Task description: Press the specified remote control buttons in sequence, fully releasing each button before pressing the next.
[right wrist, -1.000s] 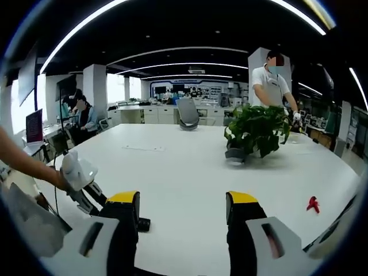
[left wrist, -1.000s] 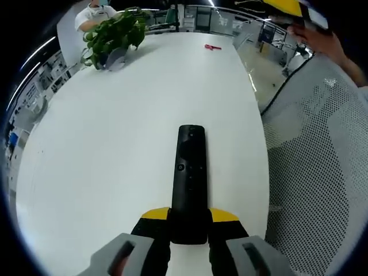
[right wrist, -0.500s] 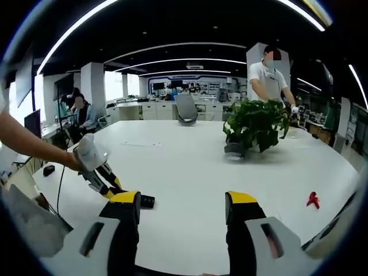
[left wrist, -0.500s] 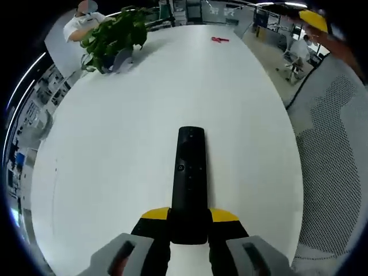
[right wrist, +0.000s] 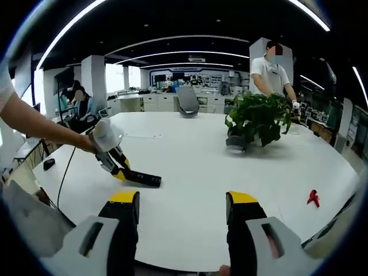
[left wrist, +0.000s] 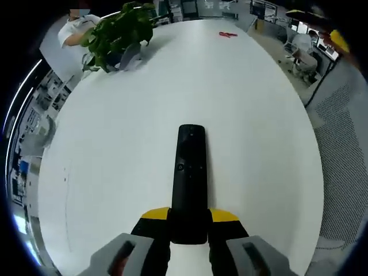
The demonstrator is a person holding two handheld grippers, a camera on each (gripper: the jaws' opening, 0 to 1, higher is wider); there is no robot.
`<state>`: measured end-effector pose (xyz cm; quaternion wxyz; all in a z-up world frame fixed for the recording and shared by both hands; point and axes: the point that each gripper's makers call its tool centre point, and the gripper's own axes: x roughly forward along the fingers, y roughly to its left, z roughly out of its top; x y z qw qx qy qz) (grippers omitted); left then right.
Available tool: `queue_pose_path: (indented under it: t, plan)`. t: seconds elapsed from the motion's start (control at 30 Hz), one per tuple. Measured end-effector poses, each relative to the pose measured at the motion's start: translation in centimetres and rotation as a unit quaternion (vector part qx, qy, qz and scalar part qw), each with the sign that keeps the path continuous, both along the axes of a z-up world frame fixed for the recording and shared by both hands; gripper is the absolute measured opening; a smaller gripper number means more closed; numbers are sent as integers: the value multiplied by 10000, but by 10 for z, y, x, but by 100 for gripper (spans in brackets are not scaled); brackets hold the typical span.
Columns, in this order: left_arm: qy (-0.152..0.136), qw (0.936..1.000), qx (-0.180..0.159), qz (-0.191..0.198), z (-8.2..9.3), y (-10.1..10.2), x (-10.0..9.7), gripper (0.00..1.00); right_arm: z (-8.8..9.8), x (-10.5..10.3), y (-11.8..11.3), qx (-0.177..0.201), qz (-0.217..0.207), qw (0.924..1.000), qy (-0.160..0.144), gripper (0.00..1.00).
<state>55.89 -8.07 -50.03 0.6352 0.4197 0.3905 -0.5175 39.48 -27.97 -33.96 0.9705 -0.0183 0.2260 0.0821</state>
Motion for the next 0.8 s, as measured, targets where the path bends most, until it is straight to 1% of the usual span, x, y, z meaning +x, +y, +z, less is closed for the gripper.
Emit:
queue_pose_path:
  t: [0.07, 0.13, 0.2, 0.23, 0.3, 0.5, 0.6, 0.7, 0.8]
  plan:
    - [-147, 9998, 131, -102, -1, 2, 9, 23, -1, 0, 0, 4, -9, 10000, 21, 63]
    - [-205, 9994, 210, -157, 0, 3, 20, 23, -4, 0, 0, 37, -7, 9999, 103, 62]
    - [-237, 9994, 211, -147, 0, 3, 30, 23, -4, 0, 0, 14, 2, 9999, 115, 62]
    - [-247, 9993, 219, -150, 0, 3, 32, 23, -4, -1, 0, 7, 8, 9999, 117, 62]
    - [-341, 9988, 292, -177, 0, 4, 44, 23, -6, 0, 0, -36, 16, 9999, 141, 62]
    - [-413, 9982, 410, -138, -3, 6, 69, 23, -9, 0, -1, -68, -2, 9998, 213, 62]
    - [-581, 9970, 478, -185, -4, 7, 85, 23, -10, 0, -1, -72, -5, 9996, 258, 62]
    - [-536, 9974, 476, -73, -6, 5, 96, 23, -11, 0, -2, -124, -43, 9995, 277, 62]
    - [-603, 9967, 534, -90, -8, 5, 106, 23, -13, 0, -4, -127, -82, 9994, 315, 62]
